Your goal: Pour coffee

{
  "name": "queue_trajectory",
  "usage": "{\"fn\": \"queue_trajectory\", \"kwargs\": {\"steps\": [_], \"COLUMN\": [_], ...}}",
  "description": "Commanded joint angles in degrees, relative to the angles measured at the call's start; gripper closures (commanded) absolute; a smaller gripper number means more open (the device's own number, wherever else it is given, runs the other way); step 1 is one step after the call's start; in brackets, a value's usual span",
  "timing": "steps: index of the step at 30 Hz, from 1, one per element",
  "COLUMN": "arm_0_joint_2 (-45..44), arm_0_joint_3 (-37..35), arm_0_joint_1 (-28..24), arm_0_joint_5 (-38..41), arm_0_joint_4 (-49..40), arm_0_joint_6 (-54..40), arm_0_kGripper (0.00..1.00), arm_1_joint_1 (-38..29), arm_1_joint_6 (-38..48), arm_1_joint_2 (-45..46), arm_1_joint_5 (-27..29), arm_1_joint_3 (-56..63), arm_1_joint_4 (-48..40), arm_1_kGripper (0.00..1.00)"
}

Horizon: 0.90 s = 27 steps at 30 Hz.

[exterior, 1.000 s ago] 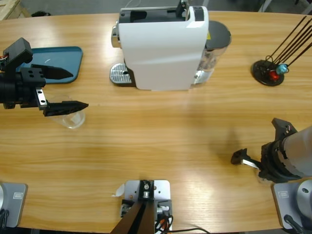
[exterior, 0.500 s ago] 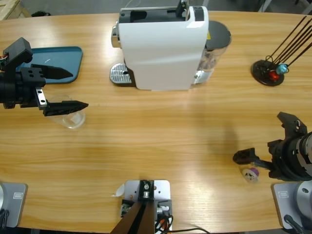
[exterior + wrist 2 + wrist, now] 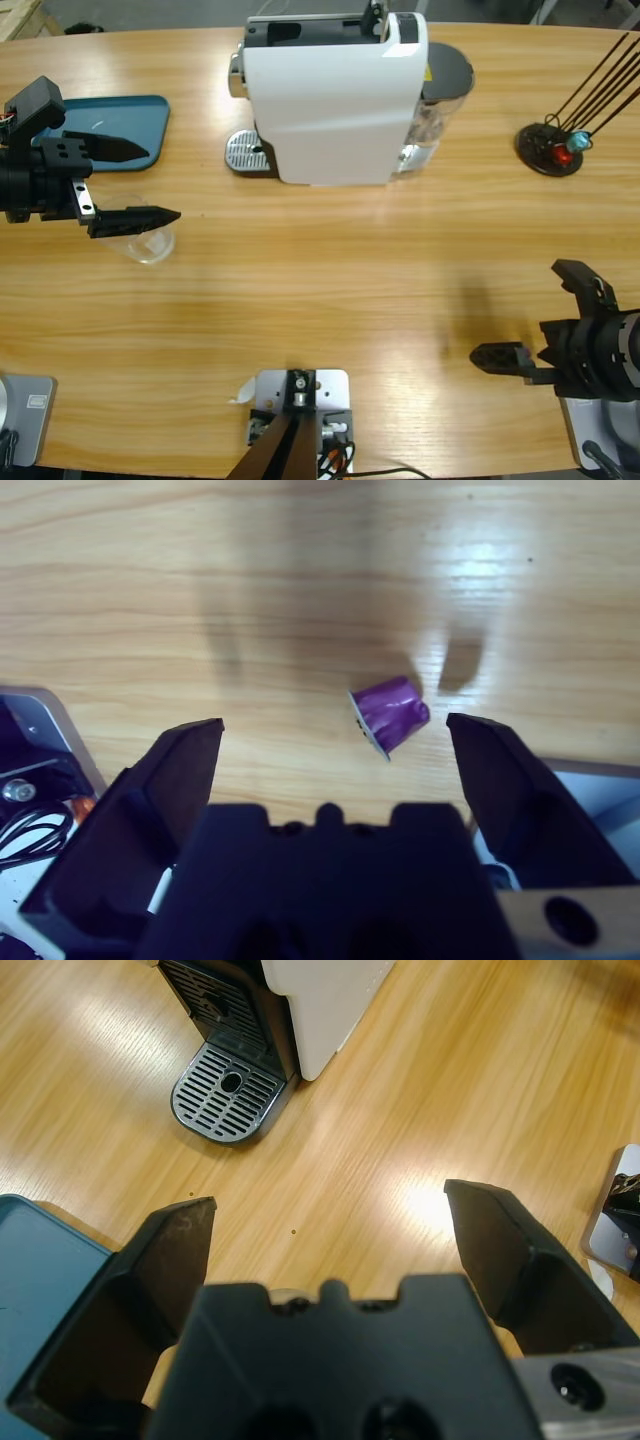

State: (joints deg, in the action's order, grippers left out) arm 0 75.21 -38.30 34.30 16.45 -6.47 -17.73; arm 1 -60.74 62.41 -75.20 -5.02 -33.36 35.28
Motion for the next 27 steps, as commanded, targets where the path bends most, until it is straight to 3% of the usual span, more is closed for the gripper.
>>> {"fn": "queue_trajectory", "kwargs": {"steps": [1,8,11,13,19,23,27], "arm_0_joint_2": [-0.72,-0.24,-0.22,-0.19,-0.42,-0.61,-0.91], "arm_0_joint_3": [0.33,0.1,0.06,-0.02,0.01,-0.01,-0.02], "arm_0_joint_1": [-0.46,-0.46,-0.46,-0.46,-0.46,-0.46,-0.46], "arm_0_joint_5": [0.43,0.43,0.43,0.43,0.43,0.43,0.43], "arm_0_joint_4": [0.39,0.41,0.41,0.41,0.41,0.41,0.41], "arm_0_joint_6": [-0.27,-0.29,-0.27,-0.22,-0.27,-0.25,-0.2], "arm_0_kGripper": [0.009,0.009,0.009,0.009,0.009,0.009,0.01], "arm_1_joint_1": [-0.6,-0.6,-0.66,-0.67,-0.8,-1.54,-2.41], "arm_1_joint_6": [-0.28,-0.28,-0.28,0.62,0.95,0.95,0.95], "arm_1_joint_2": [-4.14,-7.06,-6.73,-6.34,-5.5,-6.53,-7.76], "arm_1_joint_5": [2.03,2.38,2.37,2.1,0.68,-0.5,-0.53], "arm_1_joint_3": [1.9,3.11,3.3,3.3,2.97,2.53,1.35], "arm_1_joint_4": [-1.91,-5.27,-5.87,-5.92,-5.66,-2.16,-0.07], "arm_1_kGripper": [0.0,0.02,0.17,0.216,0.223,0.143,0.145]}}
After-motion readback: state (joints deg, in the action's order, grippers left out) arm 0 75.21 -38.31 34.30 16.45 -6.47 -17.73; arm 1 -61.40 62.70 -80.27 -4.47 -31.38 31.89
